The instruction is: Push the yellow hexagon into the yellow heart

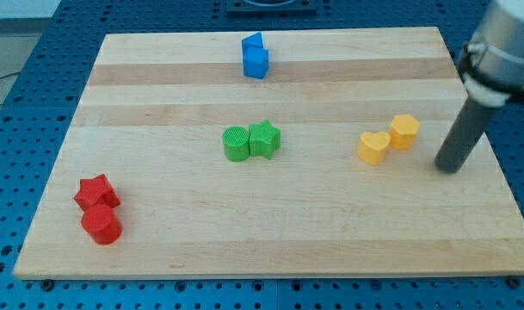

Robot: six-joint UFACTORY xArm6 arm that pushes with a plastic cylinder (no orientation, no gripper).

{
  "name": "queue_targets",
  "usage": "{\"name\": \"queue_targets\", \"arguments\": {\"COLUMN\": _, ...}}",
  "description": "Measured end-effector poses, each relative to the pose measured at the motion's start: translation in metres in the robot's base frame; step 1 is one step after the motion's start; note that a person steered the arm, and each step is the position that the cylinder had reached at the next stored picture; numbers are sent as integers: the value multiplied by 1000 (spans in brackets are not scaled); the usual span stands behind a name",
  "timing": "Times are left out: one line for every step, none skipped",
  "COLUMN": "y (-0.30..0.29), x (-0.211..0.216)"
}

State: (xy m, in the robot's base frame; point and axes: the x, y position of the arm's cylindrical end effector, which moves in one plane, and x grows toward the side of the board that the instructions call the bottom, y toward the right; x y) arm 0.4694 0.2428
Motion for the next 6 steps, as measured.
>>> {"name": "queue_targets", "arguments": {"y": -12, "x": -32}}
{"name": "queue_targets", "arguments": {"y": -89, "x": -65}}
{"name": "queue_targets", "arguments": {"y": -122, "x": -61}}
{"name": "queue_targets", "arguments": {"y": -64, "x": -59}}
{"name": "queue_targets", "arguments": {"y": -75, "x": -48}}
{"name": "queue_targets", "arguments": {"y": -122, "x": -46}}
